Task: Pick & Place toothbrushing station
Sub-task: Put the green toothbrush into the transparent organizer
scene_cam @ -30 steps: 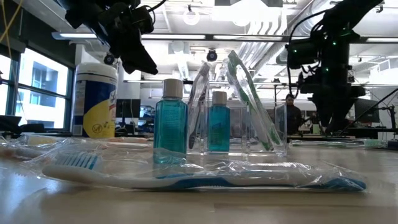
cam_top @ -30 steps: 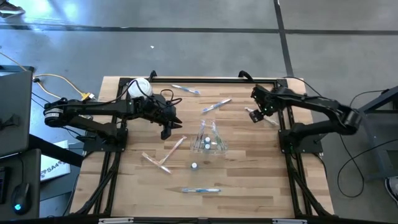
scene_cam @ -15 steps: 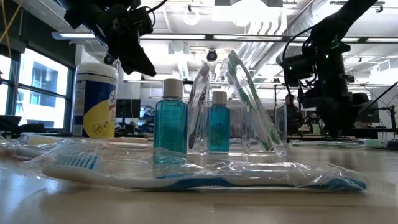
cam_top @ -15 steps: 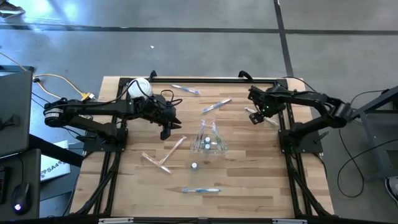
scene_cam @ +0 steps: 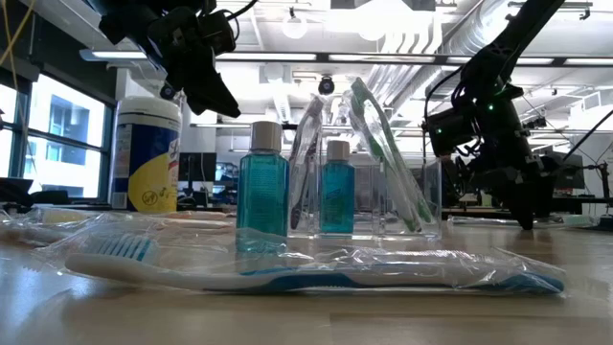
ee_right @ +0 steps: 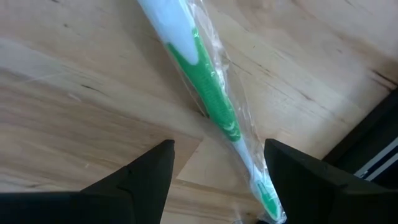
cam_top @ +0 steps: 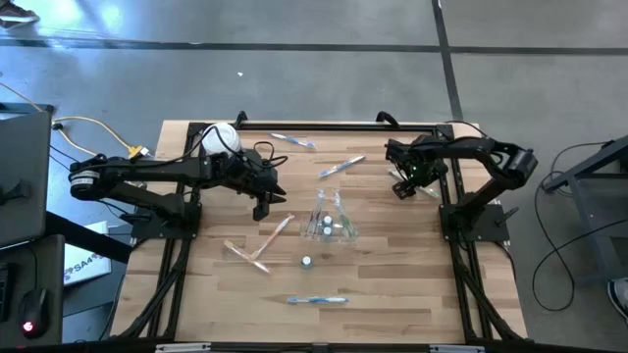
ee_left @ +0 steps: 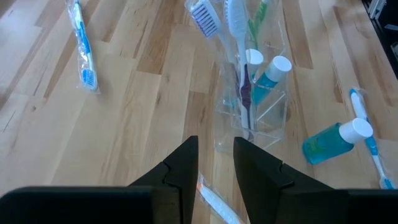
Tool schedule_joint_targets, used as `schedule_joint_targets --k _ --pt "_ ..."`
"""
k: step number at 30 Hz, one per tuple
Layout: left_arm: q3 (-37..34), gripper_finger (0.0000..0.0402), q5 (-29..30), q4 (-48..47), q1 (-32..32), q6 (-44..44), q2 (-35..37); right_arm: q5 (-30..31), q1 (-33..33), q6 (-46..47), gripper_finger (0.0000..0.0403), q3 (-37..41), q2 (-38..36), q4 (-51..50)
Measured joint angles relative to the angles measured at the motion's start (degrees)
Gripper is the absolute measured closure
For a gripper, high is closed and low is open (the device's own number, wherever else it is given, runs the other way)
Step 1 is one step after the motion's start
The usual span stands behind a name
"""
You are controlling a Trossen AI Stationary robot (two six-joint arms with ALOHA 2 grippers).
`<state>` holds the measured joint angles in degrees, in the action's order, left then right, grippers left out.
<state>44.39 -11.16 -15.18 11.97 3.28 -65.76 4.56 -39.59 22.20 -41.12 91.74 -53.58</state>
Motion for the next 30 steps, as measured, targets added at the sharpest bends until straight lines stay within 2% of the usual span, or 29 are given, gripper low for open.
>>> schedule_joint_targets --k 6,11,18,25,30 --pt "0.0 0.03 0.0 0.0 0.0 0.0 0.0 0.0 0.0 -1.2 0.0157 0.1 -0.6 0.8" --pt "0.0 0.03 0.0 -0.1 0.0 0.0 0.0 0.5 0.1 -1.2 0.0182 0.2 -0.6 1.2" --pt "0.0 0.03 0.0 0.0 0.0 0.0 0.0 -0.9 0.2 -1.1 0.026 0.2 -0.5 1.9" --pt "0.0 0.03 0.0 0.0 0.0 0.0 0.0 -0.9 2.1 -0.9 0.0377 0.2 -0.5 2.4" --pt "0.0 0.03 0.0 0.0 0.0 0.0 0.0 0.5 4.0 -0.9 0.0389 0.2 -0.5 2.4"
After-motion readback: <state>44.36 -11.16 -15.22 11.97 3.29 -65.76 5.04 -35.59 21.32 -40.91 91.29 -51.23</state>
